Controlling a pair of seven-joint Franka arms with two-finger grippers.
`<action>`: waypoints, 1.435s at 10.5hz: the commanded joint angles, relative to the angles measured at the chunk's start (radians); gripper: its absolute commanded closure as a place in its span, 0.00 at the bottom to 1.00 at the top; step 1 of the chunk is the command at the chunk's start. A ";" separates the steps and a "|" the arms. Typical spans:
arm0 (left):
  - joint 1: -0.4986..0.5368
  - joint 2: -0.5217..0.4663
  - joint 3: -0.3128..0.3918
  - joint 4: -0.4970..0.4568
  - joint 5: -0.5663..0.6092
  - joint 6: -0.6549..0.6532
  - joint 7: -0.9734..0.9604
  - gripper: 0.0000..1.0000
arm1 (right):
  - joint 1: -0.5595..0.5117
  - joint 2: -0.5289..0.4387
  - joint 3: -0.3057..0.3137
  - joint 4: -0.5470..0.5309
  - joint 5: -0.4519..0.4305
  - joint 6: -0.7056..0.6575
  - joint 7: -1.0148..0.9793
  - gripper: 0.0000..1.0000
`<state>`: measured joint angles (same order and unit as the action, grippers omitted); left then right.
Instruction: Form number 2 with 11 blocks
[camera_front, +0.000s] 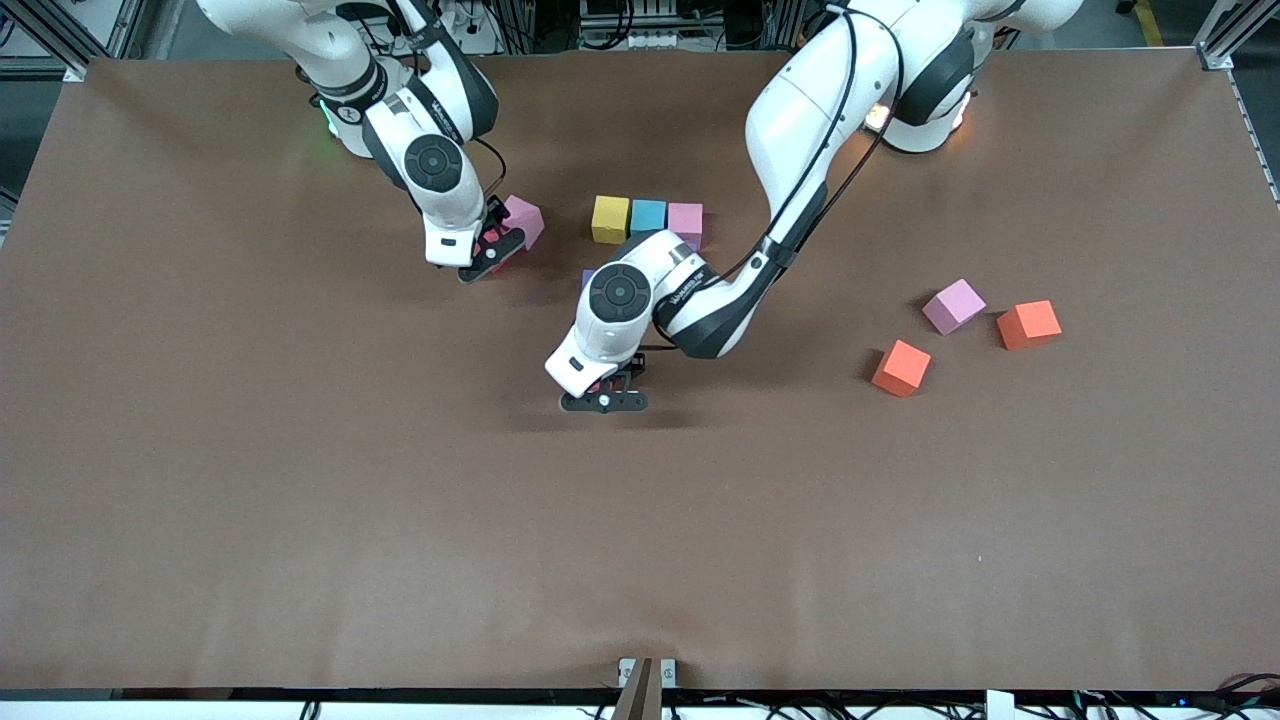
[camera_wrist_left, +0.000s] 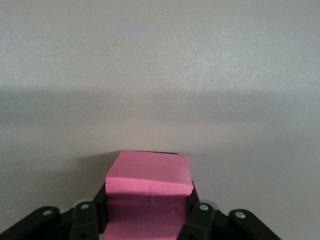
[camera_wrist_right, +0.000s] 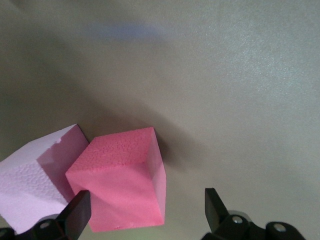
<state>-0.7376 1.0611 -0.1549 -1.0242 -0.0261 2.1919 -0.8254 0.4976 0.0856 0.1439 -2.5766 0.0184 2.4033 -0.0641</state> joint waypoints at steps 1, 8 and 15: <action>-0.011 -0.006 0.015 -0.002 -0.011 -0.031 -0.003 1.00 | -0.007 -0.023 -0.003 0.009 -0.017 -0.022 0.001 0.00; -0.016 -0.004 0.015 -0.008 -0.011 -0.073 -0.001 1.00 | -0.001 -0.017 -0.003 0.035 -0.015 -0.044 0.007 0.00; -0.016 0.000 0.017 -0.001 -0.017 -0.026 0.005 1.00 | 0.030 0.025 0.000 0.035 -0.003 0.000 0.035 0.00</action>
<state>-0.7404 1.0573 -0.1532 -1.0218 -0.0261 2.1455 -0.8253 0.5183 0.1089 0.1429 -2.5384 0.0185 2.3936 -0.0577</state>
